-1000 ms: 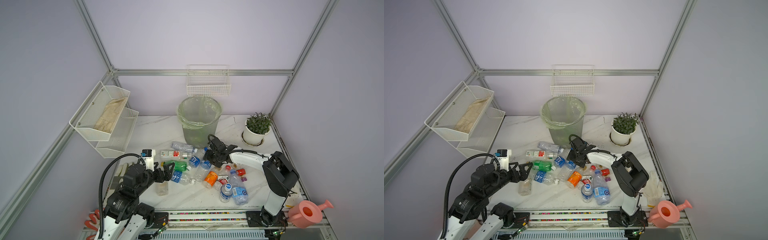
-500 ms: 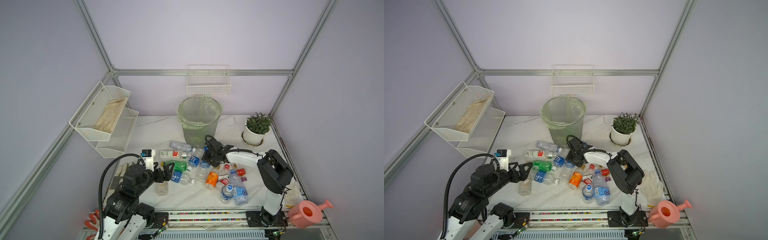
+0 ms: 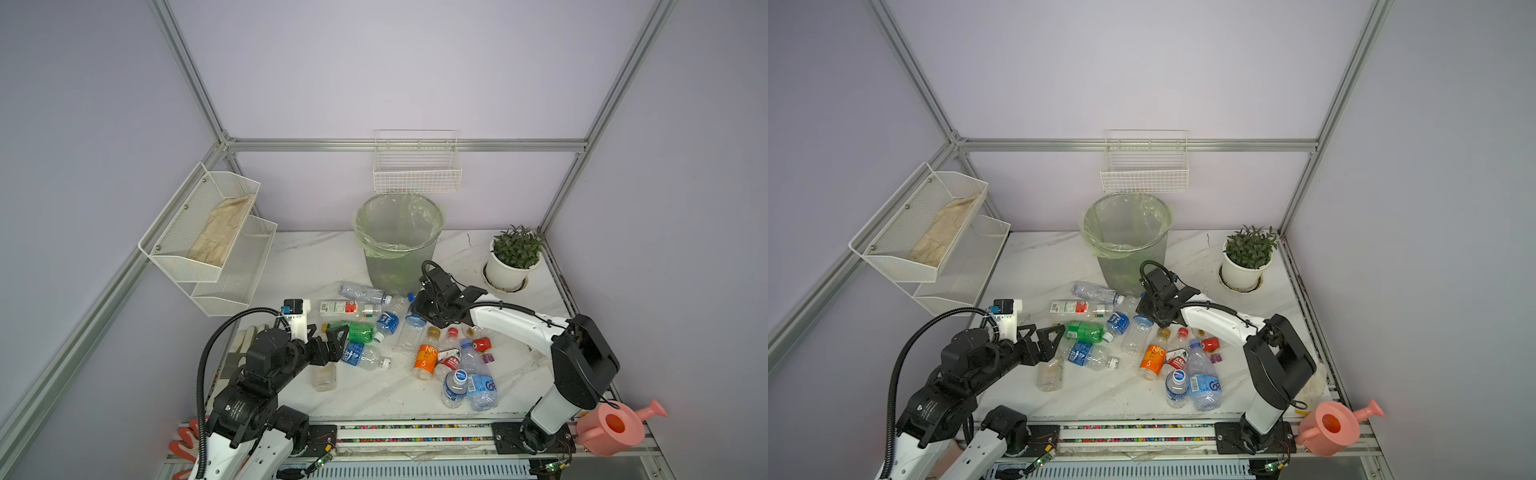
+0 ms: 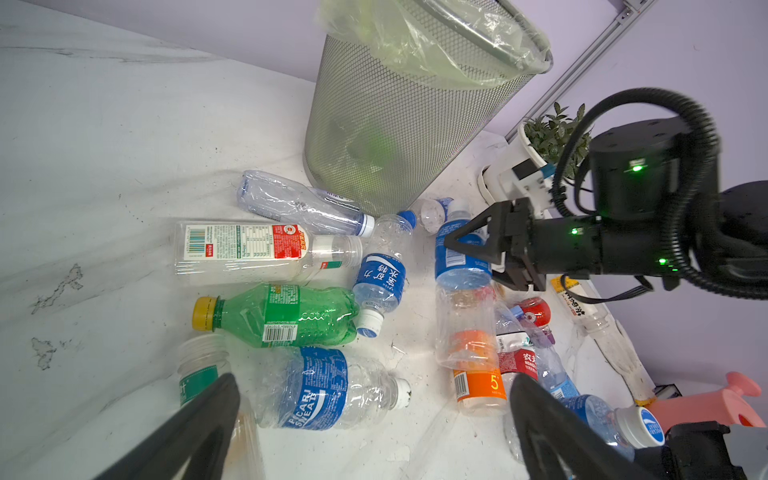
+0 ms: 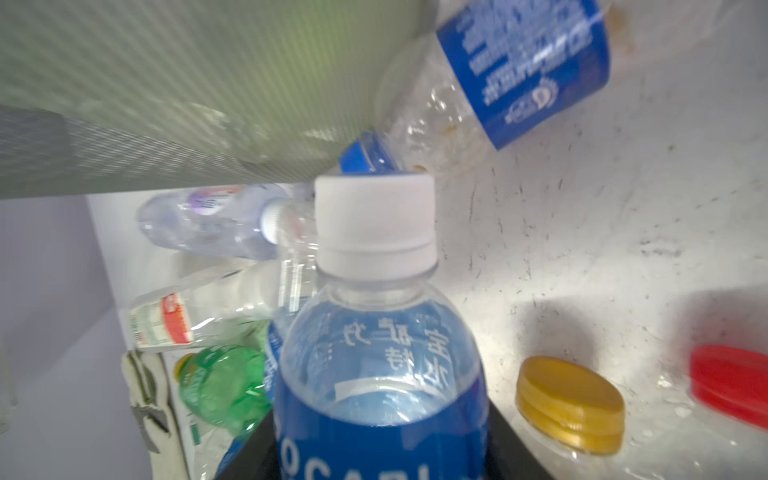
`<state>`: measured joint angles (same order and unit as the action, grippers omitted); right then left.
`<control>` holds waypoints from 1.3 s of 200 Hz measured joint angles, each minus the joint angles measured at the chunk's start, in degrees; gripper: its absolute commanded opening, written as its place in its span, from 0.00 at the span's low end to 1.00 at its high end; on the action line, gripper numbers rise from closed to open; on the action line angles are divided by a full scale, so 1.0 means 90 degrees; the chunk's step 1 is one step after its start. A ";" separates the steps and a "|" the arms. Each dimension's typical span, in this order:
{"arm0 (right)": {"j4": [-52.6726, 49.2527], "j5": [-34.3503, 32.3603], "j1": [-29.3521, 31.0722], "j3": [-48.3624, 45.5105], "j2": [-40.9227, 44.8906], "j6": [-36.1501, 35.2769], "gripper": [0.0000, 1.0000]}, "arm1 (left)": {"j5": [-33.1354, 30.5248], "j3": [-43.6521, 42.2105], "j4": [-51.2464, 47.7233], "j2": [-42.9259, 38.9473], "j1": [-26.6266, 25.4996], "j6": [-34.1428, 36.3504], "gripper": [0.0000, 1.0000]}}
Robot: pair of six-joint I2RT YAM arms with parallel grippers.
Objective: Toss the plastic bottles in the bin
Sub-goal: 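Lift the blue-labelled bottle and carry it over the wastebasket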
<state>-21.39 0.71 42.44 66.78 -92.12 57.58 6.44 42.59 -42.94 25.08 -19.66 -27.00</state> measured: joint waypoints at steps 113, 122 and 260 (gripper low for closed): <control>0.1396 -0.0607 0.0000 -0.0510 0.3837 -0.1537 0.10 | -0.0041 -0.0007 0.0000 -0.0039 -0.0041 -0.0002 1.00; 0.1479 -0.0670 0.0000 -0.0544 0.4056 -0.1654 0.10 | -0.0049 -0.0007 0.0000 -0.0039 -0.0041 -0.0002 1.00; 0.1780 -0.1520 0.0000 0.1817 0.2637 -0.3113 0.12 | -0.0063 -0.0007 0.0000 -0.0039 -0.0046 -0.0002 1.00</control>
<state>-5.37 -12.97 42.44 83.13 -68.38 29.56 5.87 42.52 -42.94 24.73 -20.08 -27.03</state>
